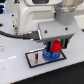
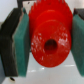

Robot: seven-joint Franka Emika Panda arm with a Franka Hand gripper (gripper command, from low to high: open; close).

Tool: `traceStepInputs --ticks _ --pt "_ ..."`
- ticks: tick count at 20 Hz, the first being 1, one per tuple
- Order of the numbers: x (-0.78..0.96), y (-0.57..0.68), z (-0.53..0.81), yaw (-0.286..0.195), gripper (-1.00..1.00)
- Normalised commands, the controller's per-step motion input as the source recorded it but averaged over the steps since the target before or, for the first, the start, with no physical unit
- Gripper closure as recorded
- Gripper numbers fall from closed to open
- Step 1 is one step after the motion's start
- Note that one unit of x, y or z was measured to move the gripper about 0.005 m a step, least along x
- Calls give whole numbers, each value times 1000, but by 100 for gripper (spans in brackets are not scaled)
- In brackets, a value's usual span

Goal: Insert the blue gear onto the right peg, followed by the red gear

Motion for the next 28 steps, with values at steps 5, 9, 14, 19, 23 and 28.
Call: traceStepInputs --ticks 5,9,14,19,23,28 --pt "21 4 127 0 100" --pt "-10 -26 191 0 100" --pt "15 1 187 0 100" --pt "88 -31 87 0 100" --pt "59 -13 -8 0 100" --pt "96 -32 107 0 100"
